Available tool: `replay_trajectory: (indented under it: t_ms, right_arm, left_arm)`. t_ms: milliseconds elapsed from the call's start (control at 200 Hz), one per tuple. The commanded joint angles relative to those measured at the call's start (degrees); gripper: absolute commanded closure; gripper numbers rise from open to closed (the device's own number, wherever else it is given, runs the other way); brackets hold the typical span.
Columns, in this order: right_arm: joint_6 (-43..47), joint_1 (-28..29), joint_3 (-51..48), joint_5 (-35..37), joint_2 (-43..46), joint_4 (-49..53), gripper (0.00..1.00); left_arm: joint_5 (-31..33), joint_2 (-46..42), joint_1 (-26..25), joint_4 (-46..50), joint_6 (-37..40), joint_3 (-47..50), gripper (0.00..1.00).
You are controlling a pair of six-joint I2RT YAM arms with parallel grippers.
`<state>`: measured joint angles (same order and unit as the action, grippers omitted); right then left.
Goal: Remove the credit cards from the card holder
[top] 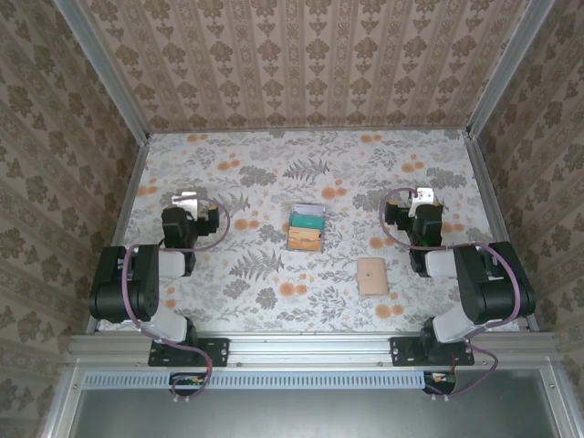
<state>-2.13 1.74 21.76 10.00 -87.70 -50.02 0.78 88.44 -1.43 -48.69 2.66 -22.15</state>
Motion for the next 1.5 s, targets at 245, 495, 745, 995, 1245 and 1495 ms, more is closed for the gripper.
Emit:
replay_trajectory:
  t_ms: [245, 495, 745, 995, 1245, 1495]
  right_arm:
    - [-1.0, -0.1, 0.7, -0.8, 0.1, -0.5, 0.00]
    - [-1.0, -0.2, 0.8, -0.9, 0.1, -0.5, 0.00]
    - [-1.0, -0.2, 0.7, -0.9, 0.2, -0.6, 0.00]
    - [-5.0, 0.3, 6.2, 5.6, 13.9, 21.2, 0.00]
    - [-22.4, 0.0, 12.6, 5.9, 28.4, 42.4, 0.00]
    - [-33.3, -0.2, 14.5, -4.0, 39.4, 55.4, 0.00]
  left_arm:
    - [-1.1, -0.6, 0.3, 0.2, 0.7, -1.2, 0.00]
    - [-2.1, -0.5, 1.0, 0.3, 0.2, -1.3, 0.00]
    - [-1.6, -1.4, 1.2, 1.6, 0.1, -1.8, 0.00]
    - [14.3, -15.4, 0.6, 28.4, -9.7, -11.2, 0.00]
    - [17.9, -25.6, 1.3, 65.7, -38.1, -27.0, 0.00]
    - [6.0, -35.5, -3.2, 64.6, -42.2, -22.1, 0.00]
